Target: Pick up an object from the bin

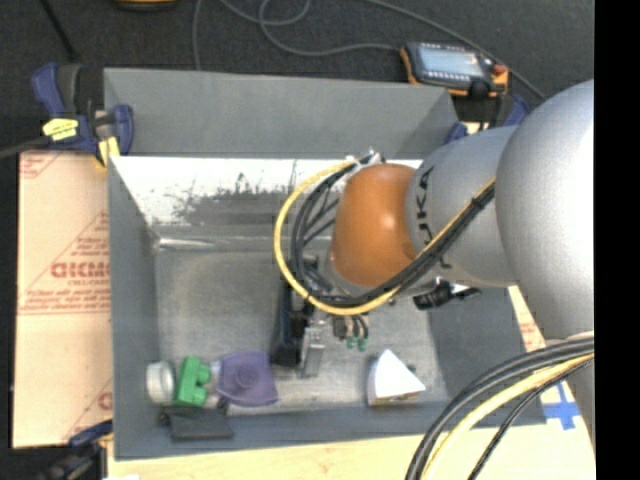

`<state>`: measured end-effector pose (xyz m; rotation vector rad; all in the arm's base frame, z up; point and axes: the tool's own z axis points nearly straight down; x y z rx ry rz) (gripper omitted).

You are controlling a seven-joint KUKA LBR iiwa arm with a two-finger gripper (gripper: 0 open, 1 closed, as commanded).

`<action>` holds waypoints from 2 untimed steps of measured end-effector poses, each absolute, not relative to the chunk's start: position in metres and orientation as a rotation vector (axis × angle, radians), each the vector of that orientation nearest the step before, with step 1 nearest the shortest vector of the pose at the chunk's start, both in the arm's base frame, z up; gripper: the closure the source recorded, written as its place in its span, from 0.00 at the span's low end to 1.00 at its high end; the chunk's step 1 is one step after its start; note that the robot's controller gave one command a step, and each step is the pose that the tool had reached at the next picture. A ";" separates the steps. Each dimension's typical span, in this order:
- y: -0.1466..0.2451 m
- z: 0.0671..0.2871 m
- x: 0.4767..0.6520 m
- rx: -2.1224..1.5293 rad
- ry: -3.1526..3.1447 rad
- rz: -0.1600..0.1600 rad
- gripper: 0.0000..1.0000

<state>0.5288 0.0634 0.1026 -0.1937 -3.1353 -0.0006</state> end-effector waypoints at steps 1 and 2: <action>0.026 0.075 0.500 -0.266 -3.151 -0.010 1.00; 0.026 0.075 0.500 -0.265 -3.151 -0.010 1.00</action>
Offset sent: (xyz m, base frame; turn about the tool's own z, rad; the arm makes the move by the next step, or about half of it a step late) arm 0.0000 0.0000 0.0000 0.0000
